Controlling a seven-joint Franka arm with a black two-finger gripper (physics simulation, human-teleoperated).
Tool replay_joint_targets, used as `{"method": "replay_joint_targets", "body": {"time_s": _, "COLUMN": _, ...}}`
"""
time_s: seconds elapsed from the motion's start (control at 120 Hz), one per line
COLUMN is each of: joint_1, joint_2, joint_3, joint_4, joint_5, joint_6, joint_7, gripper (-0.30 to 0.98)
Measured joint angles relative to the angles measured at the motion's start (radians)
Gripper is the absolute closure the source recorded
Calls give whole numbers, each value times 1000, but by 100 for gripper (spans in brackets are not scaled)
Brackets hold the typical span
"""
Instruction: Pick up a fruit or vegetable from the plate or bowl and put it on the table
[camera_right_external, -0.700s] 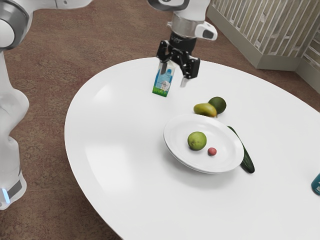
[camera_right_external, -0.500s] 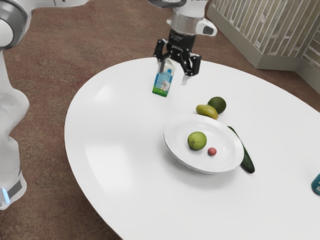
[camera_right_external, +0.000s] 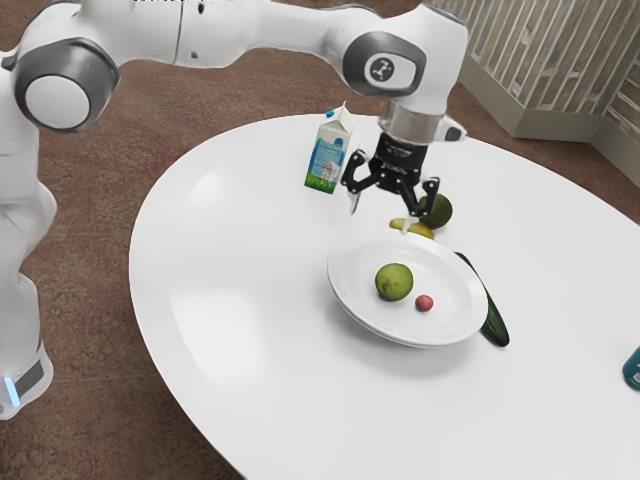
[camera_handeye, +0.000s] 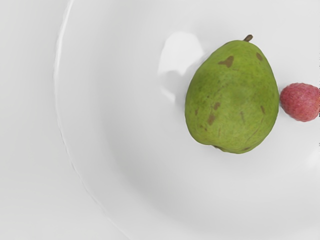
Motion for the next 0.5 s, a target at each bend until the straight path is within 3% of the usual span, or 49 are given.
{"method": "replay_joint_targets", "body": {"time_s": 0.167, "joint_1": 1, "joint_2": 4, "joint_3": -13, "joint_4": -96, "joint_5": -36, "joint_6": 107, "joint_7": -63, "gripper": 0}}
{"method": "replay_joint_targets", "body": {"time_s": 0.5, "joint_1": 22, "joint_2": 47, "joint_3": -27, "joint_4": -101, "joint_5": -44, "joint_6": 194, "joint_7": -100, "gripper": 0}}
